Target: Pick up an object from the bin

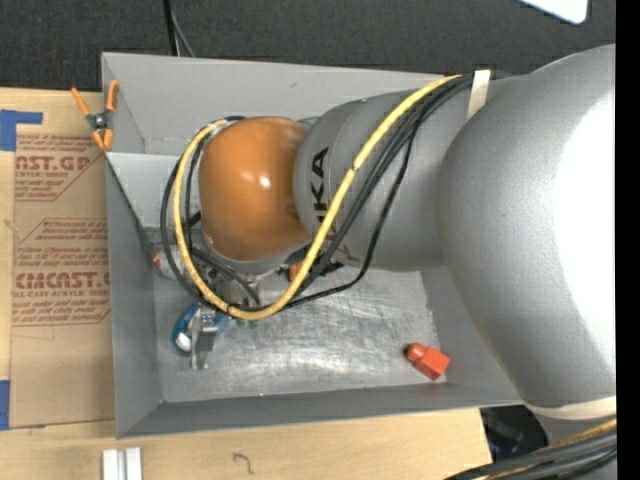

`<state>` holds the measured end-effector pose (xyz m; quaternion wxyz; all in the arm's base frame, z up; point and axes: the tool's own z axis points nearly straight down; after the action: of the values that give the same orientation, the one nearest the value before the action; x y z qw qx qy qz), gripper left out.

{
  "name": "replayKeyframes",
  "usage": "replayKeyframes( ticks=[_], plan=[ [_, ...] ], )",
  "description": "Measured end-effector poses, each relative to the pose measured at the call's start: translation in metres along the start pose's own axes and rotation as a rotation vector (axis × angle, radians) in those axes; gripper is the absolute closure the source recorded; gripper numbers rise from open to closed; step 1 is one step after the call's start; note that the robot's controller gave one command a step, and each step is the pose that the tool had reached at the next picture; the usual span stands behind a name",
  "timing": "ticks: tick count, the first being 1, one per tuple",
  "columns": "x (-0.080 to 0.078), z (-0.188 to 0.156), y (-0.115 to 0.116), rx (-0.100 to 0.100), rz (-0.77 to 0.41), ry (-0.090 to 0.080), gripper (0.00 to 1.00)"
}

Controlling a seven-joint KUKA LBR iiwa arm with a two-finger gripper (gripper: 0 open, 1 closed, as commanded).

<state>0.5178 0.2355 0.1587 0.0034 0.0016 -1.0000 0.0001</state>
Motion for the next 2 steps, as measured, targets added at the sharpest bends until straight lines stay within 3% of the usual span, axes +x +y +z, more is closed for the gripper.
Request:
replayKeyframes(
  ticks=[1,2],
  plan=[
    [-0.002,-0.004,-0.001,-0.002,0.003,-0.007,0.00],
    [-0.007,0.038,-0.026,-0.004,-0.131,-0.015,0.00]
  ],
)
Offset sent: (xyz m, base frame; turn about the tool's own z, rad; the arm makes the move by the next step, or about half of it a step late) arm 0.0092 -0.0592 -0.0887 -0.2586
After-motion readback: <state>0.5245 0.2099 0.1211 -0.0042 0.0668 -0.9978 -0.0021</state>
